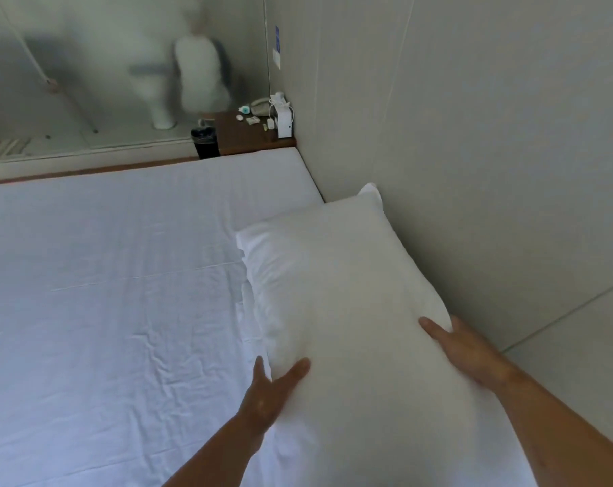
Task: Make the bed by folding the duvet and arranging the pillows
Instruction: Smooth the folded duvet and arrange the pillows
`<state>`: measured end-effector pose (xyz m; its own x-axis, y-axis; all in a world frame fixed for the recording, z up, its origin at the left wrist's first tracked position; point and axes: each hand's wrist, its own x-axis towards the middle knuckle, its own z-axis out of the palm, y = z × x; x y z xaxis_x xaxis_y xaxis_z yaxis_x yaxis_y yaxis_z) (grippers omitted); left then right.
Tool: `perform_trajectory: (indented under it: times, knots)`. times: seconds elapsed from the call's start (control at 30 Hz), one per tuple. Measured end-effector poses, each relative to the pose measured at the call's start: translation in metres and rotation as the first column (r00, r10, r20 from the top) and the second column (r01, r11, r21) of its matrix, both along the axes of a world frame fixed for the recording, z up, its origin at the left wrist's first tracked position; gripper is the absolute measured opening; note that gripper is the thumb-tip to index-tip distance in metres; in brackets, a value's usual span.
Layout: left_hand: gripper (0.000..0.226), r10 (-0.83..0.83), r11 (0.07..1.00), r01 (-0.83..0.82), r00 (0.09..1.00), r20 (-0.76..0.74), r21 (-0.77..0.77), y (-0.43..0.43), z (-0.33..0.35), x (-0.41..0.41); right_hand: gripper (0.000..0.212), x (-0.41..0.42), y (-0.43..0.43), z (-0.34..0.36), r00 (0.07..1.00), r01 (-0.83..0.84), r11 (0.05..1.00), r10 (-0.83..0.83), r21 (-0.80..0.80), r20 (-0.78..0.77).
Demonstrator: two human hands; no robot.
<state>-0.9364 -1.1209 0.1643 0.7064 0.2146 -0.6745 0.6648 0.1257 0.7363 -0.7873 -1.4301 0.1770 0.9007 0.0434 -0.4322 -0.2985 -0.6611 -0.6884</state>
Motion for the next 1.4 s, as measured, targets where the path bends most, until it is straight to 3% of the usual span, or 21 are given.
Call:
perform_trajectory:
  times: [0.13, 0.27, 0.3, 0.4, 0.47, 0.53, 0.6, 0.67, 0.8, 0.87, 0.97, 1.03, 1.1, 1.17, 1.3, 1.33, 1.4]
  knots:
    - [0.106, -0.005, 0.98, 0.011, 1.0, 0.029, -0.196, -0.009, -0.018, -0.015, 0.075, 0.0, -0.01, -0.009, 0.997, 0.078, 0.992, -0.08, -0.095, -0.017]
    - [0.052, 0.006, 0.966, 0.026, 0.993, 0.122, -0.258, -0.05, -0.015, -0.005, 0.074, 0.009, -0.02, 0.004, 0.997, 0.047, 0.98, -0.057, -0.193, -0.046]
    - [0.048, 0.001, 0.965, 0.037, 0.99, 0.143, -0.261, -0.056, -0.011, 0.0, 0.071, 0.013, -0.022, 0.011, 0.998, 0.055, 0.971, -0.063, -0.232, -0.025]
    - [0.071, -0.093, 0.963, 0.132, 0.981, 0.169, -0.237, -0.059, -0.014, 0.005, 0.064, 0.016, -0.034, 0.019, 0.995, 0.097, 0.952, -0.086, -0.292, 0.051]
    - [0.089, -0.141, 0.955, 0.169, 0.981, 0.13, -0.244, -0.053, -0.019, 0.004, 0.059, 0.007, -0.04, 0.003, 0.996, 0.079, 0.961, -0.084, -0.264, -0.007]
    - [0.09, -0.03, 0.962, 0.055, 0.995, 0.097, -0.268, -0.045, -0.018, 0.009, 0.049, 0.001, -0.043, -0.018, 0.992, 0.078, 0.969, -0.1, -0.233, -0.083]
    - [0.089, 0.185, 0.957, -0.159, 0.979, 0.088, -0.243, -0.03, -0.017, 0.031, 0.04, 0.014, -0.038, -0.027, 0.993, 0.117, 0.974, -0.119, -0.193, 0.003]
    - [0.111, 0.297, 0.941, -0.282, 0.953, 0.056, -0.184, -0.008, -0.019, 0.07, 0.054, 0.038, -0.025, -0.02, 0.983, 0.176, 0.981, -0.172, -0.075, 0.063]
    - [0.134, 0.238, 0.97, -0.234, 0.969, 0.059, -0.07, 0.016, -0.014, 0.127, 0.094, 0.081, 0.004, -0.011, 0.969, 0.244, 0.969, -0.242, 0.039, -0.049]
    - [0.132, 0.206, 0.978, -0.2, 0.972, 0.116, -0.062, 0.008, -0.013, 0.137, 0.073, 0.086, 0.016, -0.01, 0.957, 0.278, 0.956, -0.268, 0.092, -0.11]
    - [0.107, 0.113, 0.99, -0.133, 0.951, 0.288, 0.049, -0.022, -0.006, 0.15, 0.032, 0.089, 0.023, -0.002, 0.958, 0.282, 0.951, -0.286, 0.125, 0.02]
    - [0.089, 0.017, 0.992, -0.067, 0.912, 0.41, 0.108, -0.041, 0.006, 0.159, 0.019, 0.093, 0.014, 0.006, 0.934, 0.315, 0.942, -0.329, 0.117, 0.14]
    - [0.09, -0.044, 0.995, -0.006, 0.883, 0.468, 0.104, -0.049, 0.017, 0.169, 0.016, 0.092, 0.001, 0.009, 0.899, 0.355, 0.931, -0.366, 0.09, 0.238]
    - [0.098, -0.052, 0.998, 0.036, 0.908, 0.416, 0.045, -0.045, 0.009, 0.173, 0.019, 0.089, -0.008, 0.003, 0.89, 0.357, 0.934, -0.349, 0.026, 0.294]
    - [0.133, 0.031, 0.994, -0.036, 0.998, 0.052, 0.104, -0.025, -0.026, 0.145, 0.042, 0.076, -0.013, -0.018, 0.976, 0.172, 0.968, -0.142, -0.184, 0.165]
    - [0.132, 0.036, 0.996, -0.035, 0.999, -0.008, 0.082, -0.025, -0.032, 0.13, 0.048, 0.071, -0.013, -0.021, 0.982, 0.144, 0.97, -0.115, -0.196, 0.153]
    - [0.115, 0.035, 0.999, -0.035, 0.999, 0.01, -0.016, -0.035, -0.028, 0.097, 0.054, 0.056, -0.013, -0.022, 0.978, 0.121, 0.979, -0.088, -0.167, 0.19]
